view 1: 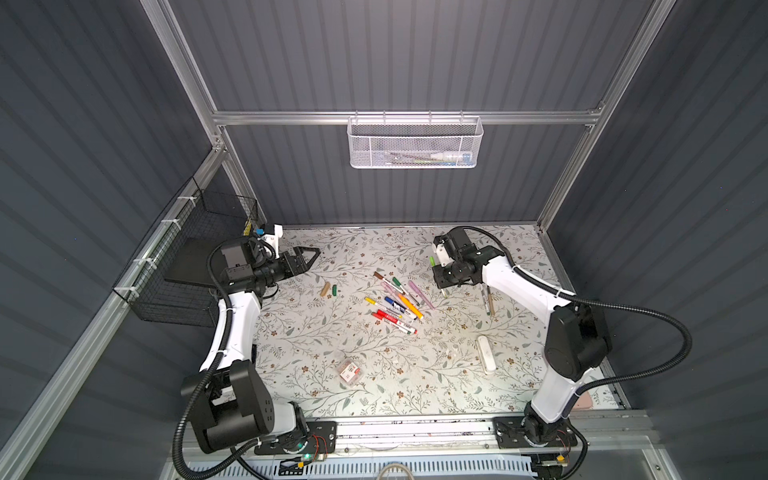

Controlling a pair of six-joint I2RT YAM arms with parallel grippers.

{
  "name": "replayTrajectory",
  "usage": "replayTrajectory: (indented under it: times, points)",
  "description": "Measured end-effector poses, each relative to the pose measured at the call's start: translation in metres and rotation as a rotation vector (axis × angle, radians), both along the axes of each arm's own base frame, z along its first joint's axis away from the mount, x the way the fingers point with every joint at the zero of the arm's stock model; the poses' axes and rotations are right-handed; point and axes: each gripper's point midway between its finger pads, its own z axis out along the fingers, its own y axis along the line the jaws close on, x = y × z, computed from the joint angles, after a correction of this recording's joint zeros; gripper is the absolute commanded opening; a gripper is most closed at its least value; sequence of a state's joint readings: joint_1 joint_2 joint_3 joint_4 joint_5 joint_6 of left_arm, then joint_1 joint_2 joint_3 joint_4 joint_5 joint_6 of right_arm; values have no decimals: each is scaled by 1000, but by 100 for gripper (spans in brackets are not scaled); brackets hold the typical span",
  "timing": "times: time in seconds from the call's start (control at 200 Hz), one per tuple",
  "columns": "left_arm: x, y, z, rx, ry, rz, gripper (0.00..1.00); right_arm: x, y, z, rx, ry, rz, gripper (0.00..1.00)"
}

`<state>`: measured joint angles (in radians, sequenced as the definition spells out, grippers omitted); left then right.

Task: Open the pen caps
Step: 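Close the right gripper on the lime-green marker and lift it toward the left gripper, then close the left gripper on the lime-green cap while the right holds the marker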

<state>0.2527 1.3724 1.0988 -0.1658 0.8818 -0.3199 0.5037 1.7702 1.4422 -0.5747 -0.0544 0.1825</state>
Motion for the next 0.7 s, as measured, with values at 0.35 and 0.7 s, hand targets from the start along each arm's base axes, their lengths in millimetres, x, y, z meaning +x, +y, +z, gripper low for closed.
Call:
replayTrajectory:
  times: [0.35,0.7]
  points:
    - [6,-99,28,-89,-64,-285,96,-17,92,40,321,-77,74,0]
    - [-11,-161,5,-35,-57,-436,81,-33,138,68,490,-125,71,0]
